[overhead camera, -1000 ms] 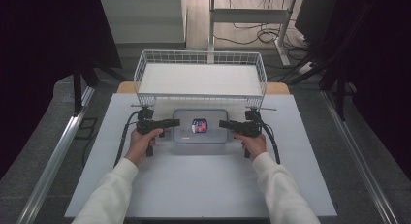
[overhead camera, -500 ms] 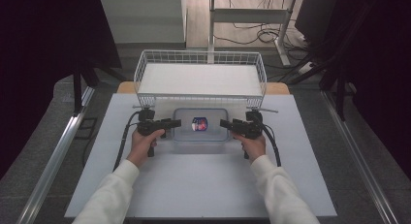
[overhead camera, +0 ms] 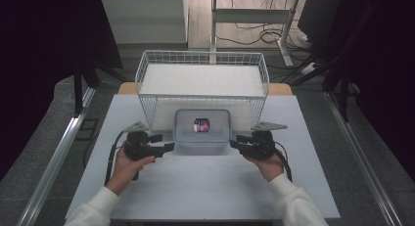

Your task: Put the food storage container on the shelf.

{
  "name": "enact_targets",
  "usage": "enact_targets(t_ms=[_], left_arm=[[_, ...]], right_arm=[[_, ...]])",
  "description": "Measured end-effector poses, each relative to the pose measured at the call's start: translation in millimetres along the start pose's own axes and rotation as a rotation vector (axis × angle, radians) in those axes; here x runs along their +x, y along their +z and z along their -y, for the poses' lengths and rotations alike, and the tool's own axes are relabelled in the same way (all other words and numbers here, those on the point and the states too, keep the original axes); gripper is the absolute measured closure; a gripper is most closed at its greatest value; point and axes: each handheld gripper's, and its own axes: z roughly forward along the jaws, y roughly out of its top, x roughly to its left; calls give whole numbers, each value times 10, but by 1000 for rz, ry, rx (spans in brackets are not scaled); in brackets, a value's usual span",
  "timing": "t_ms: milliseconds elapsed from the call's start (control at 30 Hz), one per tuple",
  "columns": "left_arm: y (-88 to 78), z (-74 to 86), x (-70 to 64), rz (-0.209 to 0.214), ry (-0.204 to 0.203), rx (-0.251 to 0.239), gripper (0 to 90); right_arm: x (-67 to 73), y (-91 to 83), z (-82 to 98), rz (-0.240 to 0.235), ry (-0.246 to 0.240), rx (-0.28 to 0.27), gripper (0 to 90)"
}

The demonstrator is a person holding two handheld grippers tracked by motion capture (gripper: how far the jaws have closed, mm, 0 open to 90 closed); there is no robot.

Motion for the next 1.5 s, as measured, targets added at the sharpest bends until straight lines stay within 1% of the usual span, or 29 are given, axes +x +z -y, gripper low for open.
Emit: enact_targets(t_ms=[67, 100, 133, 200, 267, 300, 433, 467, 533, 633, 733, 767, 867, 900, 933, 1000, 1067, 1100, 1200, 1333, 1400, 1500], left_arm=[[-38, 82, -50, 3, 11, 19, 286], [-59, 121, -75, 7, 11, 27, 285], [-82, 157, -100, 15, 11, 29, 284], [-128, 223, -153, 22, 25, 37, 283], [-159, 282, -205, 22, 45, 46, 282], [-168, 309, -233, 23, 51, 51, 281], [-182, 379, -345, 7, 93, 80, 277], [-186, 390, -371, 6, 104, 82, 277], [-199, 403, -404, 8, 122, 89, 276], [-200, 413, -409, 8, 124, 90, 276], [-197, 417, -384, 9, 104, 87, 276], [-200, 416, -371, 10, 105, 88, 277], [-197, 416, -369, 13, 99, 80, 278], [-197, 416, -368, 16, 100, 79, 278], [-195, 415, -367, 16, 102, 79, 278], [-191, 415, -363, 17, 105, 82, 278], [-189, 417, -363, 14, 109, 87, 278], [-191, 418, -363, 13, 108, 87, 278], [-208, 417, -356, 10, 107, 82, 278], [-212, 414, -342, 10, 109, 83, 279], [-211, 413, -328, 12, 106, 83, 280], [-213, 412, -313, 12, 102, 82, 281]], right_arm=[[90, 72, 51, -25, -31, 47, 740], [147, 124, 72, -30, -60, 74, 783], [205, 182, 91, -29, -103, 94, 812], [317, 303, 116, -33, -167, 125, 874], [407, 432, 115, -34, -207, 149, 886], [446, 503, 110, -32, -219, 157, 887], [568, 792, 96, -23, -245, 194, 888], [596, 865, 97, -15, -254, 201, 888], [630, 1009, 99, 23, -280, 219, 888], [610, 1131, 93, 60, -272, 221, 888], [539, 1191, 64, 95, -235, 199, 888], [519, 1199, 54, 84, -213, 197, 888], [494, 1184, 19, 82, -195, 167, 888], [483, 1165, -6, 80, -179, 156, 888], [465, 1142, -46, 67, -167, 143, 888], [454, 1121, -100, 64, -153, 129, 889], [444, 1136, -137, 61, -150, 121, 889], [442, 1151, -151, 62, -145, 124, 889], [402, 1214, -176, 55, -107, 122, 889], [348, 1286, -224, 64, -83, 115, 889], [312, 1322, -255, 60, -90, 114, 889], [271, 1364, -296, 60, -80, 116, 889]])
